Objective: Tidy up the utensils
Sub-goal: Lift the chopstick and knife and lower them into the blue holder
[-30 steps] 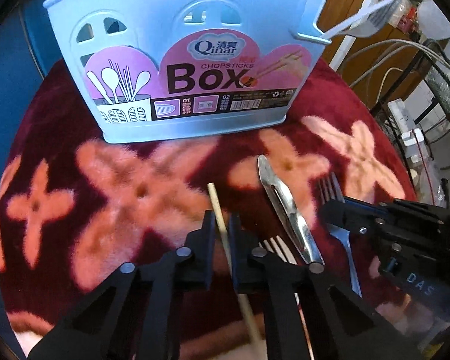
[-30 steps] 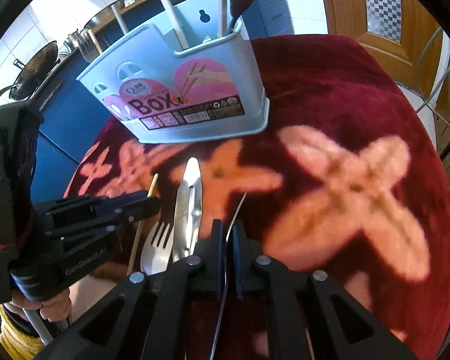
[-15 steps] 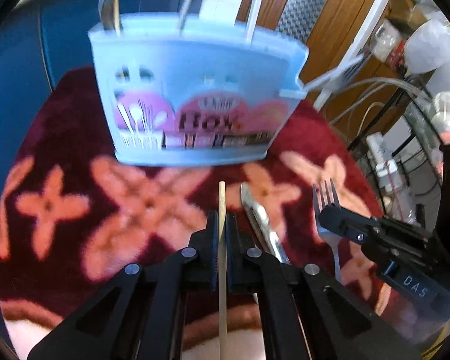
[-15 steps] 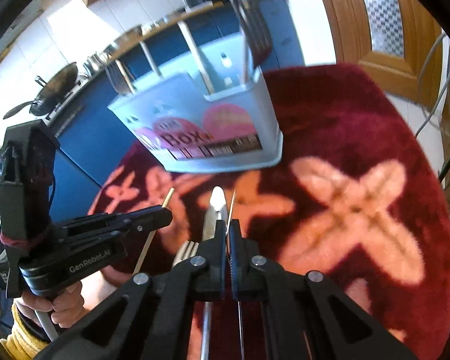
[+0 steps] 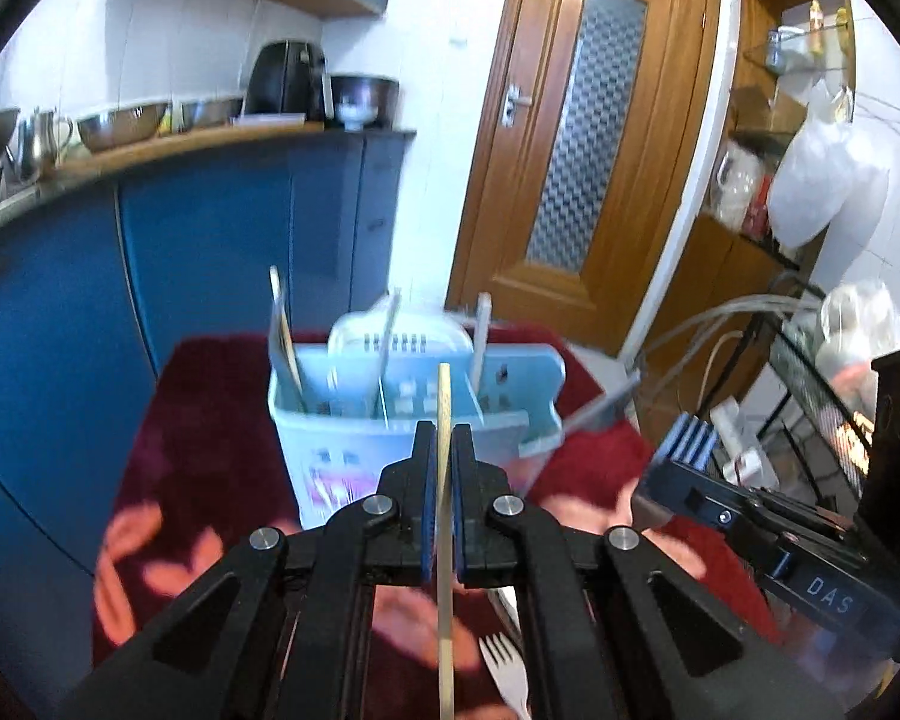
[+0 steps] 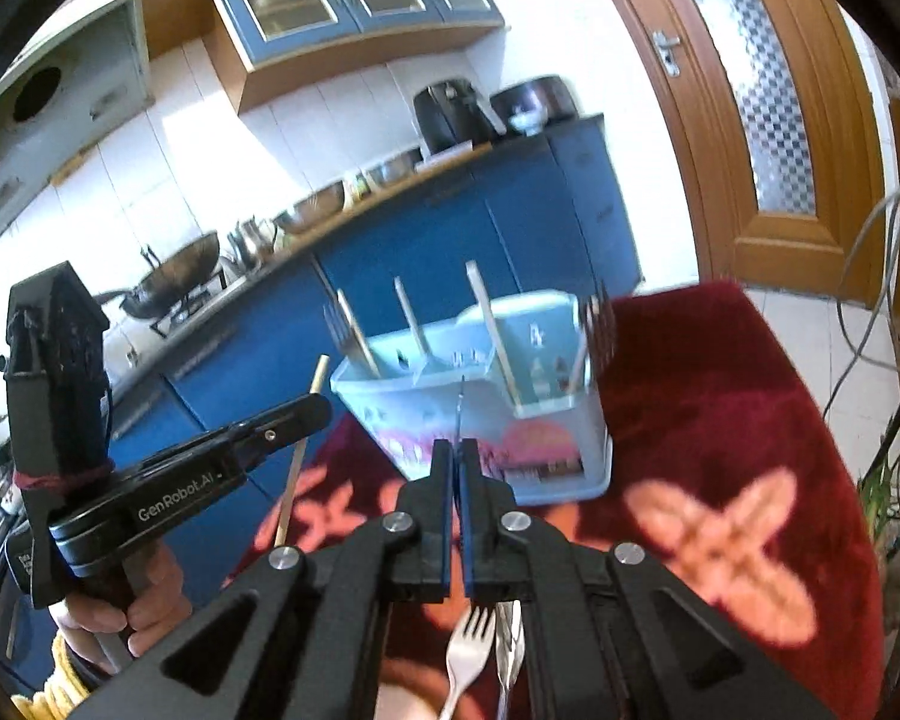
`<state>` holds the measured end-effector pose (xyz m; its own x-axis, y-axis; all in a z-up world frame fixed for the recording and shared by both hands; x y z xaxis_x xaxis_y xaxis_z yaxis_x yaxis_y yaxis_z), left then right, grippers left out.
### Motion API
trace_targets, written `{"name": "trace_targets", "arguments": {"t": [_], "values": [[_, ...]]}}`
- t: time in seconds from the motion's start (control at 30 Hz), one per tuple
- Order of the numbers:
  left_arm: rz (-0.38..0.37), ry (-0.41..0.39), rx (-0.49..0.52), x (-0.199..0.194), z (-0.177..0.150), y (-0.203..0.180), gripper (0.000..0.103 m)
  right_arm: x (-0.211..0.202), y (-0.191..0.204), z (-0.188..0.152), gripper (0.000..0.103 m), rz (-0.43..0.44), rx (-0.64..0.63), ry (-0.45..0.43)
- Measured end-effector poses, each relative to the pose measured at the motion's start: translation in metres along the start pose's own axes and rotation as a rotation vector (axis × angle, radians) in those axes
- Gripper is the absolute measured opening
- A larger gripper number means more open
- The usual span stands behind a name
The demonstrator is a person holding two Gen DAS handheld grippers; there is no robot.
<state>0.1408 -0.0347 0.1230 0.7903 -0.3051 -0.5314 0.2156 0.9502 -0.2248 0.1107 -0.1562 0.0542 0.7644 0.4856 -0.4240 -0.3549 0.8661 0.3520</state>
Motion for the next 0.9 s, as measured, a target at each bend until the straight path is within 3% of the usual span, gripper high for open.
{"name": "trace_targets", "arguments": {"t": [0.53, 0.73, 0.9], "values": [[0.077, -0.267, -0.101, 0.019, 0.112, 0.045, 0.002, -0.003, -0.001, 0.083, 0.003, -0.007, -0.021, -0.149], [0.143, -0.394, -0.152, 0.039, 0.132, 0.069, 0.002, 0.002, -0.005, 0.109, 0.003, -0.018, -0.038, -0.201], [0.203, -0.472, -0.163, 0.061, 0.13, 0.082, 0.002, 0.019, -0.005, 0.116, 0.003, -0.057, -0.083, -0.209]]}}
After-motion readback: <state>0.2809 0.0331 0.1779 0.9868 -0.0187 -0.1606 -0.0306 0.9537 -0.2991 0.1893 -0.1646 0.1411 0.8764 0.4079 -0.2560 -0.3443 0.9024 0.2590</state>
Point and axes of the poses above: each gripper's, at about its wrist camera, not at the fingertips, and x roughly the way its jaws point, y to its left, z to its top, the point moved 6 cm from there along x, roughly the way its jaws point, and after that the axes turned 3 degrees about -x, right-handed, at the moved point
